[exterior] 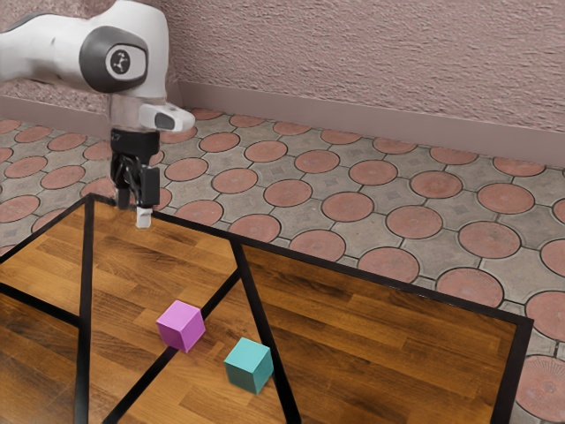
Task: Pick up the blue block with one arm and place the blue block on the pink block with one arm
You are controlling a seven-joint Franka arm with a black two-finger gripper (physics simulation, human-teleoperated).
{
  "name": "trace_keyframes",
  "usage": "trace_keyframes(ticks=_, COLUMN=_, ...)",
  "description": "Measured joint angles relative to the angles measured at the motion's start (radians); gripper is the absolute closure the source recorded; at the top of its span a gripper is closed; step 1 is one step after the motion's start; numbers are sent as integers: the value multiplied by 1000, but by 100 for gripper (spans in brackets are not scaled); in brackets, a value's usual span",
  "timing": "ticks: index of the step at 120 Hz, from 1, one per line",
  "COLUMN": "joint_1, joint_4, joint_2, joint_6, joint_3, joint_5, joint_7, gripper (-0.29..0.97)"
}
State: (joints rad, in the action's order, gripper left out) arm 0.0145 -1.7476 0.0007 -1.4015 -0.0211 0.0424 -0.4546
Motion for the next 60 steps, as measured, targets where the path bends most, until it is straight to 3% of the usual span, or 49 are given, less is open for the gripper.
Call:
trace_keyframes(ticks=28, joint_1=-27, joint_4=-32, joint_2=9, joint_6=-201, joint_3=24, joint_5=10, joint_7=-196, gripper=0)
trace_keyframes(ticks=44, joint_1=-24, joint_4=-156, joint_2=16, joint_6=-349, joint_3=19, joint_5=-43, joint_7=-367, gripper=0)
trace_keyframes(ticks=60, joint_1=-28, joint_4=-187, joint_2=60, joint_6=-455, joint_3=-19, joint_5=-62, joint_7=-506, gripper=0)
